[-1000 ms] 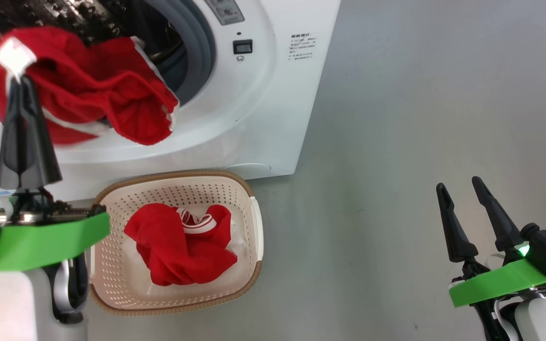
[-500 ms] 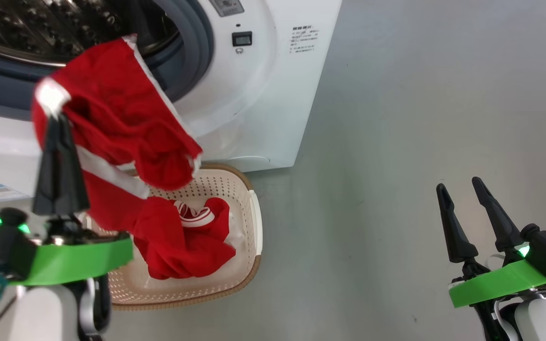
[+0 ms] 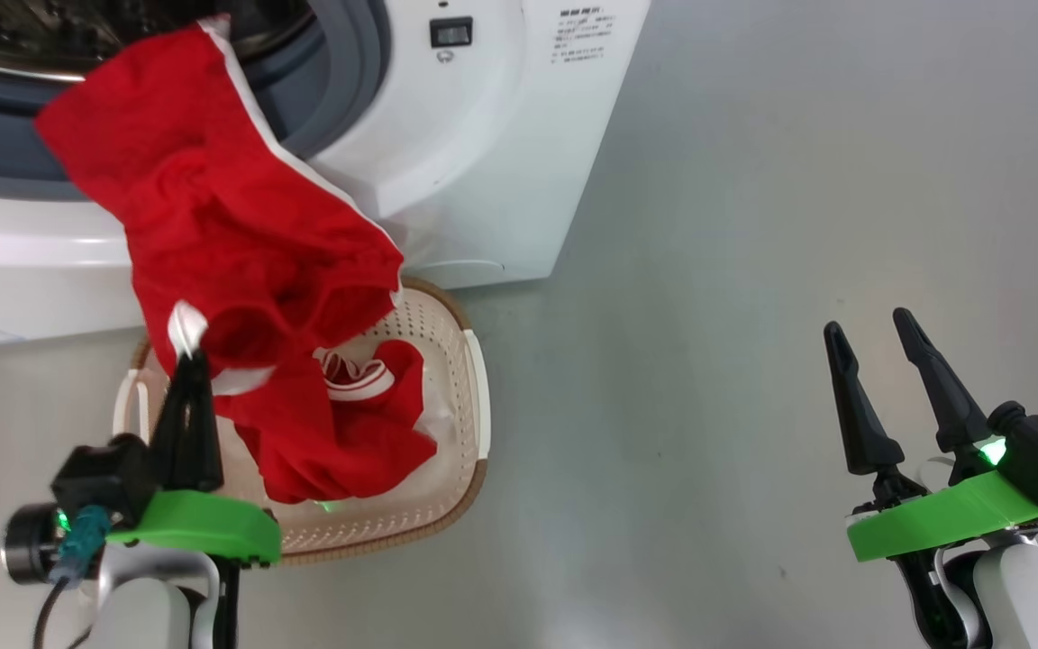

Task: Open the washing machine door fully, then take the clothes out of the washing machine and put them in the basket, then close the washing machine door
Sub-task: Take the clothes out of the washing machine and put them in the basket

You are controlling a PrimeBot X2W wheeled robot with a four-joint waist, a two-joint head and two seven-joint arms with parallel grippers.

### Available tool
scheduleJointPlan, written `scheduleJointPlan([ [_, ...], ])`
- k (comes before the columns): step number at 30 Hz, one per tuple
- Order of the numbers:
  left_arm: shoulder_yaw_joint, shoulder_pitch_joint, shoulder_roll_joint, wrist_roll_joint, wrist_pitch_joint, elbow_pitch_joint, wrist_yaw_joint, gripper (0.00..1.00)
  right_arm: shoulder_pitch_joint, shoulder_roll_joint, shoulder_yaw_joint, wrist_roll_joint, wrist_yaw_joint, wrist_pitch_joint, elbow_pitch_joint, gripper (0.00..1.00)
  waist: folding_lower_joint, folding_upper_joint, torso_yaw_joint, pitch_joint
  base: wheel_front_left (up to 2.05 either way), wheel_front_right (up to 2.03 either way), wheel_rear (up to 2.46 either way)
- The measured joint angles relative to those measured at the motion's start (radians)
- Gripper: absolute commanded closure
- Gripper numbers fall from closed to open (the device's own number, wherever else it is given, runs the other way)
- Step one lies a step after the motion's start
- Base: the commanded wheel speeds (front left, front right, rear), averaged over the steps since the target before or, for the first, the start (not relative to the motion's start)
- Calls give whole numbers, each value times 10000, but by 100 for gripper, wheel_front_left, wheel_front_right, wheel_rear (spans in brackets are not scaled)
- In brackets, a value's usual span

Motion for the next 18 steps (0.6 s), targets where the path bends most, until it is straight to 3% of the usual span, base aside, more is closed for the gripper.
scheduleJointPlan([
  [8,123,-1081,2,360,2,2111,-297,100,-353,75,35,2,0,-2,-44,0,0,0,-119,562,0,0,0],
  [18,265,-2342,211,746,2,4220,-295,100,-839,132,215,2,0,0,-92,0,0,0,-274,1282,0,0,0],
])
